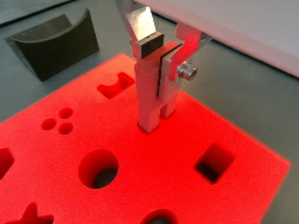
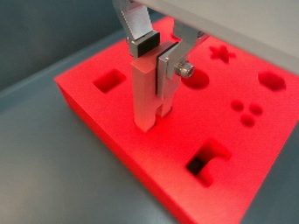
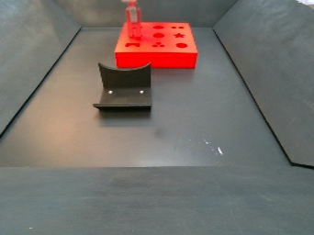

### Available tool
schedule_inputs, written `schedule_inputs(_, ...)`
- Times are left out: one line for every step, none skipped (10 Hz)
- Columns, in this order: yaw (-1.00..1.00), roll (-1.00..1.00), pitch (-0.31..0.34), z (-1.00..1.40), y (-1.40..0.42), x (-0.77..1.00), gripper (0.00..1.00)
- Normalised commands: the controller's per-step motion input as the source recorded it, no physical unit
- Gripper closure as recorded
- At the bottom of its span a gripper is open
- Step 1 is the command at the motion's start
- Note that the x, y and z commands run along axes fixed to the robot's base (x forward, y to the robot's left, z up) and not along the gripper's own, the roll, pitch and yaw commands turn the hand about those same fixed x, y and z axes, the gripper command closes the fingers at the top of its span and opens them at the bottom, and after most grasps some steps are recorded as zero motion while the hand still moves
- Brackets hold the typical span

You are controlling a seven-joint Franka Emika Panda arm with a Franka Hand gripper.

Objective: Insert the double-square object.

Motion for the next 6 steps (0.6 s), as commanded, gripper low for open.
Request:
schedule_inputs(-0.16, 0.11, 0.107, -0.6, 0.23, 0.3, 1.0)
schedule_inputs(-0.04, 0.07, 0.0, -0.65, 0.09, -0.01, 1.0)
schedule_inputs(-0.01, 0.02, 0.0, -0.64, 0.07, -0.06, 1.0)
schedule_inputs(-0.02, 0.0, -0.014, -0.63, 0.03, -0.04, 1.0)
schedule_inputs(-0.02, 0.08, 0.019, -0.13, 0.0, -0.05, 1.0)
schedule_inputs(0.0, 0.0, 0.0, 0.0, 0.0, 0.0, 1.0)
